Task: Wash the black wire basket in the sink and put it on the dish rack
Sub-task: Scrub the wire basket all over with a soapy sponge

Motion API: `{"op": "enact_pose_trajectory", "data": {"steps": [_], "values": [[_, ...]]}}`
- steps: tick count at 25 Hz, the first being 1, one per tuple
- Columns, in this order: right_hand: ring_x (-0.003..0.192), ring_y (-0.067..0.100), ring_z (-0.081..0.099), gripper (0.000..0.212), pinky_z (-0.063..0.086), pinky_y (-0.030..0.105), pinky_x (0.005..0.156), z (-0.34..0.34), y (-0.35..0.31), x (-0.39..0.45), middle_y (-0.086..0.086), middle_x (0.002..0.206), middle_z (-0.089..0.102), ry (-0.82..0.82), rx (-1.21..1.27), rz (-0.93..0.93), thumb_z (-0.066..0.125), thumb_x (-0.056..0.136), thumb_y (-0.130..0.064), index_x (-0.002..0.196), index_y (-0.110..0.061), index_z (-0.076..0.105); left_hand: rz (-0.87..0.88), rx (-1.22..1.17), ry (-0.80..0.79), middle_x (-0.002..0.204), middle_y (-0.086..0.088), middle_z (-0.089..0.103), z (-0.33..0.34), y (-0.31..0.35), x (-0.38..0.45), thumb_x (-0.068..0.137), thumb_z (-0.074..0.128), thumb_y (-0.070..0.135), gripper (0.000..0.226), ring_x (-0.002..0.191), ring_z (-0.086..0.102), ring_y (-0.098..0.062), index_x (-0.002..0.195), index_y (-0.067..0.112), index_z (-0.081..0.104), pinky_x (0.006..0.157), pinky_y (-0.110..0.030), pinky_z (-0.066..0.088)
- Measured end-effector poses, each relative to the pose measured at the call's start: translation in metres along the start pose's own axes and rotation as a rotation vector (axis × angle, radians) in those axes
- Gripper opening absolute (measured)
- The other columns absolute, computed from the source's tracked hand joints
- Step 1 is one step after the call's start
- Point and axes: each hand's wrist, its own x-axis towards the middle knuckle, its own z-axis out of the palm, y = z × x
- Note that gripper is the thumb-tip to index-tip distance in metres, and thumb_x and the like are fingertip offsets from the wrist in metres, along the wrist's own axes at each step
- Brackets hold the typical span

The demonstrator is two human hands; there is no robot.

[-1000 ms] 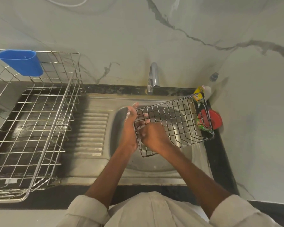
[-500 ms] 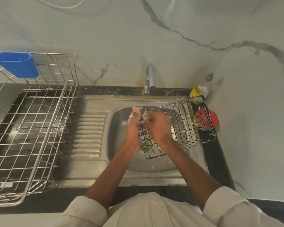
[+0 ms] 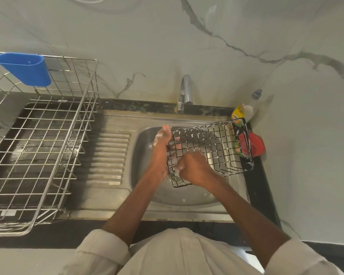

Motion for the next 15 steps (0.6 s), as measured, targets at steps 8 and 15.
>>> {"op": "enact_pose_trajectory", "data": {"steps": [8,15], "values": [[0.056,-0.011,0.057,0.009,0.046,0.004,0.057,-0.012,-0.008,0.015,-0.011,0.083,0.073,0.399,0.244,0.084,0.073,0.094,-0.017,0.089,-0.020,0.079,0.048,0.092,-0.061,0.146,0.002,0.065,0.007,0.007,-0.008,0.089,0.045,0.088,0.084,0.117,0.064,-0.010,0.151,0.032,0.058,0.096,-0.039,0.054],[0.077,0.006,0.069,0.017,0.055,0.016,0.075,-0.014,0.013,0.008,-0.001,0.096,0.079,0.407,0.177,0.184,0.070,0.092,-0.009,0.102,-0.016,0.080,0.052,0.089,-0.058,0.144,0.002,0.066,0.009,0.006,-0.006,0.095,0.041,0.083,0.074,0.132,0.061,-0.017,0.148,0.035,0.059,0.112,-0.053,0.048]]}}
